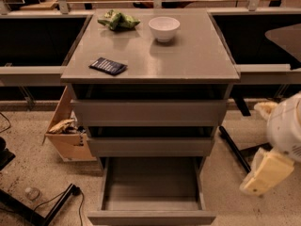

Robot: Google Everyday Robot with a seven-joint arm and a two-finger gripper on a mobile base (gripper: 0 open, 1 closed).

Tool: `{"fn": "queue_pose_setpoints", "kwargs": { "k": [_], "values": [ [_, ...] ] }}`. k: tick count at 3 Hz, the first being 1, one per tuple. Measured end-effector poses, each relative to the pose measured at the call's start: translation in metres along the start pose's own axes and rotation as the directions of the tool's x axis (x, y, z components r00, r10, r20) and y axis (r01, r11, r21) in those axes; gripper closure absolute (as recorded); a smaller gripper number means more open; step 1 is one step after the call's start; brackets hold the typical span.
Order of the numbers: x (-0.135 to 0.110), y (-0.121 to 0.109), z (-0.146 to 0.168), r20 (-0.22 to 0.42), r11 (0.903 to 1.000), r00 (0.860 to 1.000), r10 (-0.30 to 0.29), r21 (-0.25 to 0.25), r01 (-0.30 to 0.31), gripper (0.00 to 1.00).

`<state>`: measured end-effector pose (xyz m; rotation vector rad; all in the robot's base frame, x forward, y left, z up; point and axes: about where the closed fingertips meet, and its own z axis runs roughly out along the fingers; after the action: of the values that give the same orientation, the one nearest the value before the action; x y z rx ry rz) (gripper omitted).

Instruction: Close bottom drawer

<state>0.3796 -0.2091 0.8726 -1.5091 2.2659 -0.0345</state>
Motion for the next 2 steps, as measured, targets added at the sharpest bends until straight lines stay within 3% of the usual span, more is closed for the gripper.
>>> {"fn": "queue_pose_setpoints", "kwargs": {
  "k": [1, 2],
  "values": [
    [0.036, 0.036, 0.062, -0.032, 0.9983, 0.998, 0.045, -0.036, -0.046, 0.00],
    [0.072, 0.075, 0.129, -0.086, 0.9881, 0.993, 0.079, -0.126, -0.089, 0.00]
  ]
}}
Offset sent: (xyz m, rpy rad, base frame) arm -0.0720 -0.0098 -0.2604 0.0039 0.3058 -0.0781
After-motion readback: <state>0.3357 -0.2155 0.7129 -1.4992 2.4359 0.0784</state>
